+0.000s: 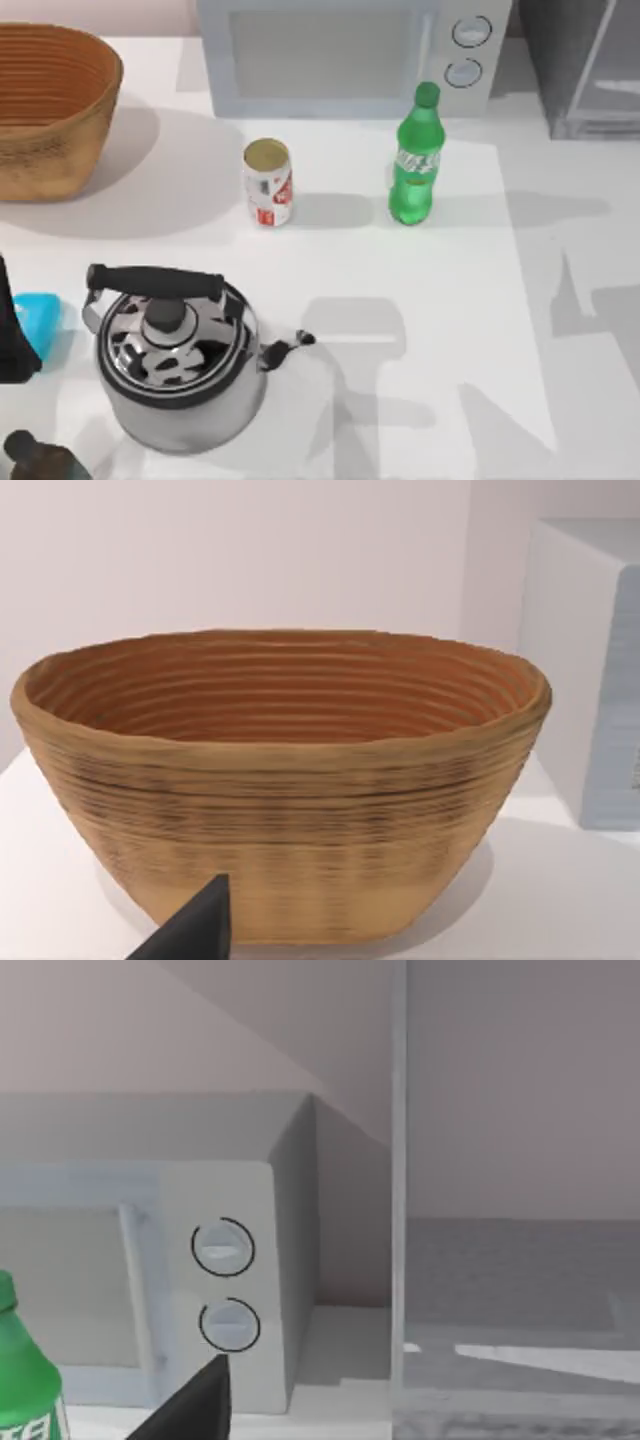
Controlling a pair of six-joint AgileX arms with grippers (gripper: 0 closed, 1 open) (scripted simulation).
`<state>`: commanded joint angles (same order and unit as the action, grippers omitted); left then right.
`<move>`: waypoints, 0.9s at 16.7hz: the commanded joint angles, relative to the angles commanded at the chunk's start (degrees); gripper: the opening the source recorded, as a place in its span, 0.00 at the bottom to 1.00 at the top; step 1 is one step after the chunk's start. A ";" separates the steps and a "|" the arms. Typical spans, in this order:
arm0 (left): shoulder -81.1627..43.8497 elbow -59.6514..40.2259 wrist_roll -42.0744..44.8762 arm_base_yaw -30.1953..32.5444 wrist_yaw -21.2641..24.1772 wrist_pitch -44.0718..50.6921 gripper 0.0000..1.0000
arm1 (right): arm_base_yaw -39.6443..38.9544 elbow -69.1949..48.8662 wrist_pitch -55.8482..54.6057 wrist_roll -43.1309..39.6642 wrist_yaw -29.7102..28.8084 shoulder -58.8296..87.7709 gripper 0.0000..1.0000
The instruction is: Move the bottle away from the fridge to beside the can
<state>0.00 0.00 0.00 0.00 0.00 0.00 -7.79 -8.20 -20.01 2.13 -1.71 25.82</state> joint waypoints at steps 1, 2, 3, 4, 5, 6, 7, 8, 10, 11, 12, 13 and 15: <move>0.00 0.00 0.00 0.00 0.00 0.00 1.00 | 1.68 1.56 3.34 -0.30 0.69 -5.01 1.00; 0.00 0.00 0.00 0.00 0.00 0.00 1.00 | 3.16 2.96 6.54 -0.61 1.20 -9.56 1.00; 0.00 0.00 0.00 0.00 0.00 0.00 1.00 | 4.43 4.21 9.53 -0.93 1.56 -13.60 1.00; 0.00 0.00 0.00 0.00 0.00 0.00 1.00 | 5.48 5.30 12.27 -1.23 1.78 -17.07 1.00; 0.00 0.00 0.00 0.00 0.00 0.00 1.00 | 6.31 6.23 14.69 -1.51 1.88 -19.98 1.00; 0.00 0.00 0.00 0.00 0.00 0.00 1.00 | 6.94 7.00 16.74 -1.75 1.89 -22.30 1.00; 0.00 0.00 0.00 0.00 0.00 0.00 1.00 | 7.39 7.60 18.35 -1.93 1.83 -24.05 1.00; 0.00 0.00 0.00 0.00 0.00 0.00 1.00 | 7.66 8.00 19.44 -2.06 1.75 -25.21 1.00; 0.00 0.00 0.00 0.00 0.00 0.00 1.00 | 7.79 8.20 20.01 -2.13 1.71 -25.82 1.00; 0.00 0.00 0.00 0.00 0.00 0.00 1.00 | 7.79 8.20 20.01 -2.13 1.71 -25.82 1.00; 0.00 0.00 0.00 0.00 0.00 0.00 1.00 | 7.79 8.20 20.01 -2.13 1.71 -25.82 1.00; 0.00 0.00 0.00 0.00 0.00 0.00 1.00 | 7.79 8.20 20.01 -2.13 1.71 -25.82 1.00; 0.00 0.00 0.00 0.00 0.00 0.00 1.00 | 7.59 7.96 19.96 -2.08 1.69 -25.68 1.00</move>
<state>0.00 0.00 0.00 0.00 0.00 0.00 -0.20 -0.24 -0.05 0.05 -0.02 0.15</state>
